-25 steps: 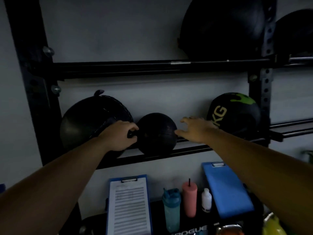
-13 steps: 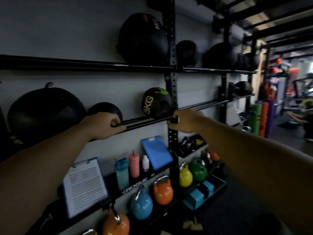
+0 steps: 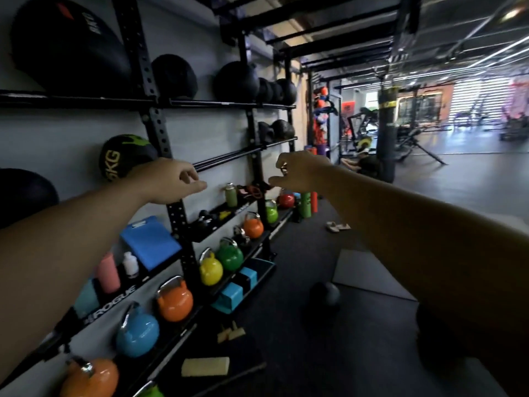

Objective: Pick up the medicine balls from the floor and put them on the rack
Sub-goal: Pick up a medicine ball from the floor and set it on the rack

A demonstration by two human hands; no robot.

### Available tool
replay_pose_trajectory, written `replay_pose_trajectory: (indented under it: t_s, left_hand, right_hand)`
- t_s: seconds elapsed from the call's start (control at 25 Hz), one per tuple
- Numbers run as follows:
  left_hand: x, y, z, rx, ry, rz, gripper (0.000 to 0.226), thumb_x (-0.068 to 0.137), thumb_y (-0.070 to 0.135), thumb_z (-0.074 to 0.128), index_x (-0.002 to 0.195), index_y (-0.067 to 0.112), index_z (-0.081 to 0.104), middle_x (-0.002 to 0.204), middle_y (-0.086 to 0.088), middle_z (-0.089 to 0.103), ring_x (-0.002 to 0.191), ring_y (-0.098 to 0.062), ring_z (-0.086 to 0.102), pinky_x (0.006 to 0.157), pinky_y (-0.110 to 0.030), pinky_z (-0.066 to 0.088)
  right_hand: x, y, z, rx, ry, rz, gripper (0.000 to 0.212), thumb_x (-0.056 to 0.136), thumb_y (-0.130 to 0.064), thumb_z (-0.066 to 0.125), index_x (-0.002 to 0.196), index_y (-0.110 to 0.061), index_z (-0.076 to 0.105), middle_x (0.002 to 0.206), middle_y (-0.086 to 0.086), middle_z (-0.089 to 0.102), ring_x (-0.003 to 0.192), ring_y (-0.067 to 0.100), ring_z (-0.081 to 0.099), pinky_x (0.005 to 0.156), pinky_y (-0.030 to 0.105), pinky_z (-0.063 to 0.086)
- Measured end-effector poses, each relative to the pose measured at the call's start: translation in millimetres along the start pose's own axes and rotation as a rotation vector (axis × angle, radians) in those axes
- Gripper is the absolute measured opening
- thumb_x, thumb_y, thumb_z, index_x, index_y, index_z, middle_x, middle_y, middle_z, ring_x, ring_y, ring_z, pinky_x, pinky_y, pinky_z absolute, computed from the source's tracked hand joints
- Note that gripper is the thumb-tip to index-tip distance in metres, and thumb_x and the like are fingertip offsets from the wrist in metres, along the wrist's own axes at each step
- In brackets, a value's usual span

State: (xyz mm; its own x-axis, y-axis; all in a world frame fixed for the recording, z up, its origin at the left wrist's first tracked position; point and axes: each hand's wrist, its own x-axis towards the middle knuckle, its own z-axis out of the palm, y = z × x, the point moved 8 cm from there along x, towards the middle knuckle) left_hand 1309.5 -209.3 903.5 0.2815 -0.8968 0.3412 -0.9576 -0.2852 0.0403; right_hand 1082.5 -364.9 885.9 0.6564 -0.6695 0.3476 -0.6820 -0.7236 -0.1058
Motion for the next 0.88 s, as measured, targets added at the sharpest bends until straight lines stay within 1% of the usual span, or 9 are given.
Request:
replay_pose_trajectory:
  t_s: [0.12,0.24,0.32,0.44,0.52,0.6,0.68,0.76,0.88]
  left_hand:
    - [20.1,98.5,6.0,-0.018,-0.004,0.065,0.047,0.082,0.083,0.057,0.102,0.041,0.066,0.108,0.009,0.071,0.102,-0.023,0.067,0.094,-0.044,0.057]
    - [30.0,207.5,30.8,-0.002,-0.033,0.145,0.06,0.077,0.09,0.05,0.107,0.041,0.066,0.111,0.01,0.07,0.102,-0.023,0.066,0.094,-0.045,0.056]
    - [30.6,272.2,55.0,-0.01,-0.071,0.193,0.057,0.081,0.087,0.053,0.11,0.039,0.067,0.112,0.01,0.069,0.102,-0.022,0.065,0.092,-0.042,0.055]
    - [31.3,361.8,93.6,-0.026,-0.132,0.25,0.052,0.086,0.082,0.057,0.11,0.037,0.068,0.112,0.007,0.069,0.102,-0.022,0.065,0.092,-0.042,0.056]
    - [30.3,411.3,115.4,-0.021,-0.177,0.289,0.056,0.088,0.081,0.056,0.114,0.034,0.068,0.115,0.004,0.07,0.103,-0.023,0.065,0.091,-0.044,0.057]
    - [25.5,451.4,136.0,-0.03,-0.228,0.319,0.056,0.089,0.08,0.056,0.117,0.033,0.068,0.116,0.004,0.069,0.103,-0.023,0.065,0.091,-0.044,0.056]
    - [21.2,476.8,157.3,-0.054,-0.274,0.335,0.054,0.09,0.078,0.057,0.118,0.033,0.068,0.117,0.004,0.068,0.103,-0.021,0.064,0.091,-0.041,0.055]
    - [19.9,497.3,176.9,-0.061,-0.306,0.346,0.053,0.09,0.077,0.057,0.119,0.033,0.067,0.118,0.004,0.068,0.104,-0.021,0.063,0.085,-0.037,0.053]
    - [19.5,518.0,193.9,-0.076,-0.324,0.357,0.051,0.092,0.073,0.06,0.12,0.031,0.067,0.116,0.005,0.068,0.102,-0.018,0.062,0.072,-0.03,0.046]
  right_hand:
    - [-55.7,91.3,-29.3,-0.037,0.008,0.072,0.061,0.093,-0.065,0.057,0.139,-0.024,0.057,0.138,0.008,0.061,0.126,0.033,0.058,0.088,0.036,0.046]
    - [-121.6,181.9,-47.3,-0.072,-0.045,0.142,0.056,0.097,-0.061,0.055,0.14,-0.024,0.057,0.129,0.004,0.061,0.113,0.025,0.06,0.081,0.033,0.043]
    - [-157.6,232.7,-56.2,-0.094,-0.051,0.17,0.051,0.099,-0.057,0.055,0.136,-0.022,0.061,0.129,0.006,0.063,0.106,0.025,0.058,0.079,0.032,0.04]
    - [-201.7,305.2,-52.2,-0.088,-0.09,0.235,0.043,0.098,-0.057,0.054,0.123,-0.023,0.064,0.119,0.006,0.064,0.094,0.022,0.053,0.074,0.032,0.041]
    - [-227.0,345.5,-41.6,-0.043,-0.114,0.289,0.046,0.096,-0.057,0.059,0.127,-0.023,0.064,0.115,0.004,0.061,0.101,0.025,0.059,0.081,0.033,0.047]
    - [-250.5,380.5,-31.9,0.005,-0.089,0.364,0.057,0.09,-0.063,0.065,0.132,-0.025,0.064,0.125,0.005,0.064,0.114,0.03,0.062,0.09,0.035,0.05]
    - [-269.5,405.3,-15.9,0.009,-0.101,0.413,0.058,0.089,-0.065,0.065,0.133,-0.026,0.064,0.128,0.007,0.065,0.107,0.029,0.062,0.083,0.033,0.049]
    - [-285.3,425.0,4.0,0.028,-0.153,0.449,0.058,0.09,-0.064,0.064,0.133,-0.026,0.064,0.128,0.008,0.066,0.103,0.027,0.061,0.085,0.034,0.052]
    - [-295.9,440.6,27.8,0.07,-0.213,0.483,0.063,0.091,-0.064,0.064,0.139,-0.023,0.06,0.134,0.008,0.065,0.118,0.027,0.062,0.097,0.04,0.053]
